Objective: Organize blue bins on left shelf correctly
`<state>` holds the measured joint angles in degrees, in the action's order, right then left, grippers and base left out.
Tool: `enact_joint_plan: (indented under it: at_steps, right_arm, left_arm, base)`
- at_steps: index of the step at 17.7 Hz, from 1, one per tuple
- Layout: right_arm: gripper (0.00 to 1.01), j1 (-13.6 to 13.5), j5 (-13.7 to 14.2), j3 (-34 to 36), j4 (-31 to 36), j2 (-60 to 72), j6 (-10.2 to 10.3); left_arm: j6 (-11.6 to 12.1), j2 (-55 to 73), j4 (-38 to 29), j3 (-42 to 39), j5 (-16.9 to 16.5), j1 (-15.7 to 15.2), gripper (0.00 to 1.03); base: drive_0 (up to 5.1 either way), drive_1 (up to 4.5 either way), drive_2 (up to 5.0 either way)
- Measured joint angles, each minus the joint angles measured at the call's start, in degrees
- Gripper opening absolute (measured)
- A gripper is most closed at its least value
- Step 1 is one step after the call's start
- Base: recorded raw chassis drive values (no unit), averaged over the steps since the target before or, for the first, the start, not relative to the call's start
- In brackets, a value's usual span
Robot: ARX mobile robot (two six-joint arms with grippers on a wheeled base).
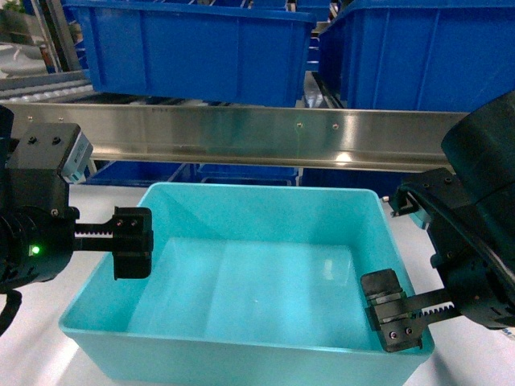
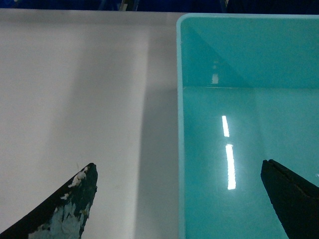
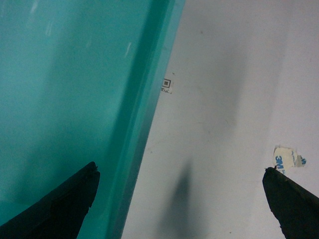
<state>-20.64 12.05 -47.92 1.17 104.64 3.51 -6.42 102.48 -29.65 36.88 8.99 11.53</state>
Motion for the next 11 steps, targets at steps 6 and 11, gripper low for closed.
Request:
enact_joint_plan:
  at_steps: [6,11]
  right_arm:
    - [0.98,-0.8,-0.1,-1.2,-0.4,1.5,1.6]
    - [0.98,0.1,-0.1,-1.2,0.9,2.3,1.8]
  left_arm:
    - [-1.2,4.0,-0.2,0.8,1.0,0.8,0.98]
    - [-3.7,6.9,0.6,1.1,2.8,2.3,0.98]
  base:
    - [0.0,0.0,0.0]
    - [0.0,0.0,0.0]
